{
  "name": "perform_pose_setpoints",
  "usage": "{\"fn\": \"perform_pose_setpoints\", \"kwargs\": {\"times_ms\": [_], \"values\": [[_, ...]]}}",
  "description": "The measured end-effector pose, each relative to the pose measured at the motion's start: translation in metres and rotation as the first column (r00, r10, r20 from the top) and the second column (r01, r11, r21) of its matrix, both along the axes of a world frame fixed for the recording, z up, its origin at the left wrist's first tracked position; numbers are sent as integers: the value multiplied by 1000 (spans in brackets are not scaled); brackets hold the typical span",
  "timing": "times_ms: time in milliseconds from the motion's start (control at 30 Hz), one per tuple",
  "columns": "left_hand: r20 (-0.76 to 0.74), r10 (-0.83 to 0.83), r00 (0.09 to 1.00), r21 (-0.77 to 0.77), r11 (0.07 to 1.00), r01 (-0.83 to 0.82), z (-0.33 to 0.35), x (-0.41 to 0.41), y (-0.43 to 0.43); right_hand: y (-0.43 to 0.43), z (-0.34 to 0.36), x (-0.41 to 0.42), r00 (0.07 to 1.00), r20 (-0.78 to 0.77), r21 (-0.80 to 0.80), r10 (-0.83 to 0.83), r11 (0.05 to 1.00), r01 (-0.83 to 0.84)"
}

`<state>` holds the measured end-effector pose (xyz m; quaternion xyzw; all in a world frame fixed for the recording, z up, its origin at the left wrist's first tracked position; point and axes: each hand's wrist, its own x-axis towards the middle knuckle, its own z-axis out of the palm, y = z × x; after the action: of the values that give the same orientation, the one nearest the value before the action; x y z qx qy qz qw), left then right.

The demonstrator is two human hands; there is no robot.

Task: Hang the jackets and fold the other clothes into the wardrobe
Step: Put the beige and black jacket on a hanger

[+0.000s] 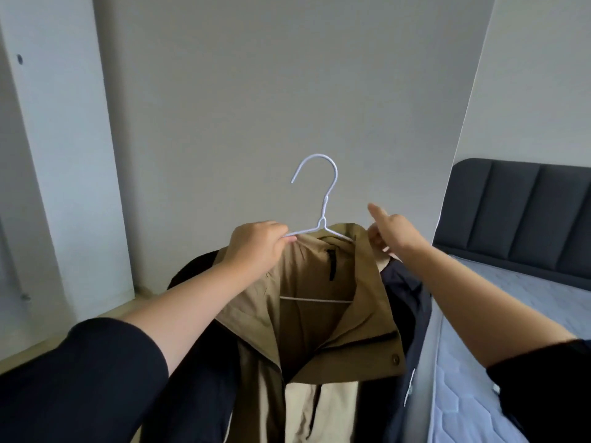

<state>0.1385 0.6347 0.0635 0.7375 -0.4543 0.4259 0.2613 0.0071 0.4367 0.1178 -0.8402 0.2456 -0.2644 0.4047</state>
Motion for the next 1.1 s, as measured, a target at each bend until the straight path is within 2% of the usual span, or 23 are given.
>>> {"fn": "perform_pose_setpoints", "kwargs": {"times_ms": [67,133,167,200,233,267,300,333,367,400,433,467,500,567,633,667,700,767,833,867,1000,1033,1100], "values": [[161,-17,987,-26,999,21,-1,-6,-2,3,9,-1,963,-264,-97,-59,995,35],[263,-16,965,-29,999,24,1,-9,-5,6,10,-3,865,-498,-239,-63,969,-67],[296,-15,955,-28,999,24,1,-9,-6,5,10,-2,844,-537,-242,-23,962,-128],[315,-16,949,-24,999,25,2,-8,-5,3,9,-2,856,-516,-211,31,964,-162],[322,-19,947,-18,1000,26,2,-6,-3,-1,7,-2,900,-428,-127,87,980,-155],[320,-18,947,-12,1000,23,1,-4,0,-5,6,-4,948,-288,25,136,991,-134],[311,-13,950,-10,1000,17,0,-1,4,-9,6,-5,977,-124,255,171,957,-136],[301,-5,954,-12,1000,9,-1,2,8,-12,7,-8,981,39,506,191,842,-184],[291,4,957,-13,1000,0,-2,5,11,-16,9,-11,969,163,673,183,698,-245],[284,12,959,-11,1000,-10,-4,7,14,-19,13,-13,959,226,746,169,604,-282],[282,18,959,-8,1000,-16,-7,9,17,-21,16,-14,956,234,752,176,590,-293],[284,19,959,-6,1000,-18,-10,9,18,-20,19,-14,961,190,709,199,649,-274],[283,17,959,-5,1000,-17,-13,8,19,-17,20,-12,972,99,610,213,759,-229],[276,8,961,-1,1000,-8,-15,6,19,-3,15,-8,971,-161,294,178,948,-125],[271,3,963,7,1000,-5,-12,3,18,11,3,-1,934,-338,4,116,993,-122],[265,-1,964,13,1000,-3,-11,1,17,16,-3,3,935,-336,-53,117,988,-143],[255,-9,967,22,1000,3,-9,0,16,20,-8,6,950,-284,-20,133,989,-145],[234,-22,972,35,999,14,-6,0,16,21,-10,9,975,-135,300,175,945,-128],[223,-21,975,48,999,10,-4,2,19,18,-6,7,962,-85,582,259,797,-164],[223,-15,975,55,998,3,-3,4,21,15,-5,6,950,-75,651,302,737,-183],[168,-8,986,92,996,-7,-1,8,24,7,-10,0,907,36,714,419,625,-317],[153,-8,988,114,993,-10,0,8,24,5,-13,-1,889,27,677,457,646,-353],[134,5,991,170,985,-28,0,11,25,6,-16,-6,863,-137,491,487,790,-368]]}}
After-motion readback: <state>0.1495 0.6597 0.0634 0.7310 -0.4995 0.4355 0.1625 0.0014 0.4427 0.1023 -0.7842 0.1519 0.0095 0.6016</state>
